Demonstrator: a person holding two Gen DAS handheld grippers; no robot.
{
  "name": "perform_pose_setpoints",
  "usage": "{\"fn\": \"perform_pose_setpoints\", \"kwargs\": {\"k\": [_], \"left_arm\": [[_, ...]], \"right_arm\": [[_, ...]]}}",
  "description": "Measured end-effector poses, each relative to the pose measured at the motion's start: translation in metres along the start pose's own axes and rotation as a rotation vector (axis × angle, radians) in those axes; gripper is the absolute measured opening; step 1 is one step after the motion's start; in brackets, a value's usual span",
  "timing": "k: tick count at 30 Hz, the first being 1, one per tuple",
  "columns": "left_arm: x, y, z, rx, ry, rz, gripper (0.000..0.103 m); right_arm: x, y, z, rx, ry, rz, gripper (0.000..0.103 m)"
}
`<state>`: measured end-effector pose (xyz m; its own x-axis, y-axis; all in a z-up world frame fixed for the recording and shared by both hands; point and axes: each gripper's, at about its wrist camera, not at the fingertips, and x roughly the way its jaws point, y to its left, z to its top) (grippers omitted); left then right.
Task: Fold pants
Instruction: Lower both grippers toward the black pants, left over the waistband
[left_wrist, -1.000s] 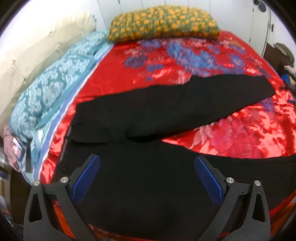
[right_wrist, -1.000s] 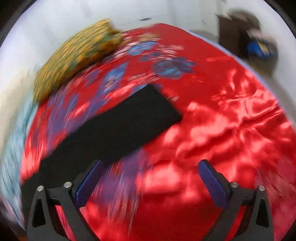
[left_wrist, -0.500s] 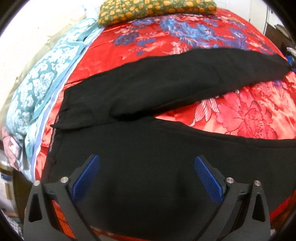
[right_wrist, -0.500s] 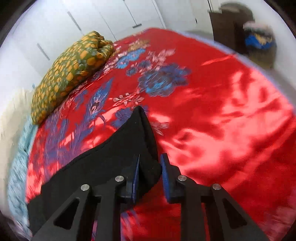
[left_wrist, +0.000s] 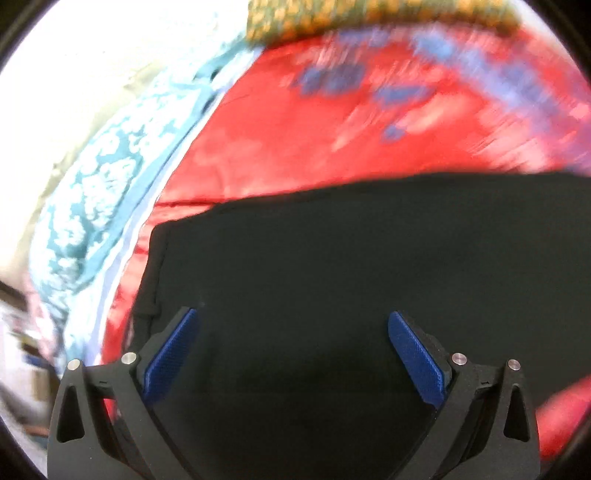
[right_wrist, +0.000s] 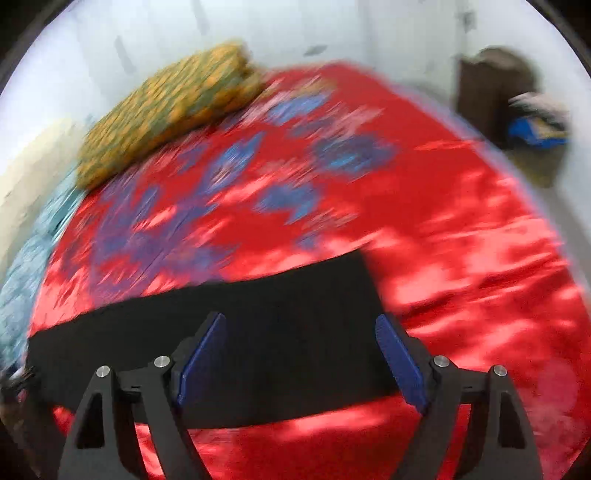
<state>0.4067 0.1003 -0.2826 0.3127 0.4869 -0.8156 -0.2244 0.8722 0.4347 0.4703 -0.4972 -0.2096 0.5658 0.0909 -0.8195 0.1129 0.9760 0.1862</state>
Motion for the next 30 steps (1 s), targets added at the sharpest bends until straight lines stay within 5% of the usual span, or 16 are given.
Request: {"fn": "perform_pose_setpoints", "kwargs": {"k": [3,5,9,14,18,20,23,27,30], "left_arm": [[0.018,-0.002,0.004,0.012,-0.075,0.080,0.103],[0.021,0.003,0.011,0.004,-0.042,0.107,0.103],[0.019,0.028,0.021,-0.052,0.023,0.086,0.102],[-0.014,0.052,0.010,-0.057,-0.055,-0.058,0.102],[-0.025,0.056,0.000,-0.072,-0.045,-0.164,0.102],[-0.018,0.048,0.000,-0.042,-0.047,-0.166,0.102],[0.015,0.023,-0.003,0.048,-0.003,-0.046,0.103],[0.027,0.032,-0.011,-0.077,-0.071,-0.104,0.103],[0.025,0.028,-0.019,-0.077,-0.134,-0.093,0.103]], "right_arm": [[0.046,0.015,-0.005,-0.058,0.115,-0.024,0.080],[0.075,0.007,-0.007,-0.107,0.165,-0.165,0.087],[0.068,-0.024,0.004,-0.018,0.101,-0.181,0.076],[0.039,-0.006,0.017,-0.139,0.036,-0.230,0.086],[0.032,-0.033,0.025,-0.081,0.051,-0.273,0.086],[0.028,-0.050,0.028,-0.022,0.049,-0.269,0.086],[0.020,-0.071,0.023,0.055,0.063,-0.232,0.086],[0.016,-0.081,0.023,0.085,0.053,-0.159,0.086],[0.027,-0.077,0.033,0.058,0.069,-0.132,0.086]]}}
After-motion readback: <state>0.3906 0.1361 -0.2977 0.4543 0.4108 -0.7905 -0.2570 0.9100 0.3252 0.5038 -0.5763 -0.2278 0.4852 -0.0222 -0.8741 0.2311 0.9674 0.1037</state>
